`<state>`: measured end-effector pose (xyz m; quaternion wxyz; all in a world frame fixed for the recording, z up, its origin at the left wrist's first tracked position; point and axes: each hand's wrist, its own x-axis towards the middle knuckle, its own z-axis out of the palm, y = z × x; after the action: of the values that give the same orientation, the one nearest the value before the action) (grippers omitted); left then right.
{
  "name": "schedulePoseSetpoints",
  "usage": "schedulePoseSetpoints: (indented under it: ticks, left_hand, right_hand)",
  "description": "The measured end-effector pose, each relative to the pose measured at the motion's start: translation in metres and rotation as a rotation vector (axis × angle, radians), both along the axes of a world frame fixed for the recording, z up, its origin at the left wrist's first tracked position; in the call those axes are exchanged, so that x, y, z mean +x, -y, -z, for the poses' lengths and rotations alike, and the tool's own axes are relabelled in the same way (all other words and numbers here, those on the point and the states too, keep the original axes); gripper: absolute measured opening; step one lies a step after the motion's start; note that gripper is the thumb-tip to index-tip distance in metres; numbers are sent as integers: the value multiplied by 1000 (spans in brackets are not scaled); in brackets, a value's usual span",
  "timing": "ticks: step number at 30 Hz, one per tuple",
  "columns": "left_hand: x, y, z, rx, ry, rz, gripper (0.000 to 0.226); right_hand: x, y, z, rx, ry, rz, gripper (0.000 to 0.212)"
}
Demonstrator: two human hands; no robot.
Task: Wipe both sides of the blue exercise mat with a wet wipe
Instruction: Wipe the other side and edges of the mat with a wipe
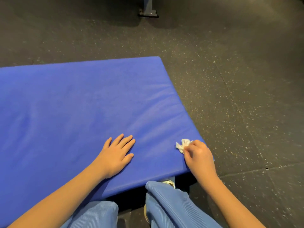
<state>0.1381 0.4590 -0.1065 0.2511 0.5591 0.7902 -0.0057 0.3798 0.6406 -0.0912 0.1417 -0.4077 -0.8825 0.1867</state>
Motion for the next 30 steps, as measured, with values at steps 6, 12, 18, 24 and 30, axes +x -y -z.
schedulePoseSetpoints:
  ticks: [6,12,18,24,30]
  left_hand:
    - [5,1,8,-4,23,-3,91]
    - [5,1,9,-14,20,0,96]
    - [6,0,7,-14,27,-1,114]
    - [7,2,9,-1,30,-6,118]
    - [8,1,9,17,54,-9,116]
  right_hand:
    - [21,33,0,-3,-55,-134,21]
    - [27,-24,14,122,21,269,11]
    - [15,14,11,69,-69,-58,15]
    - [-13,-54,22,-26,52,266,12]
    - [-34,-32,18,-41,69,-280,6]
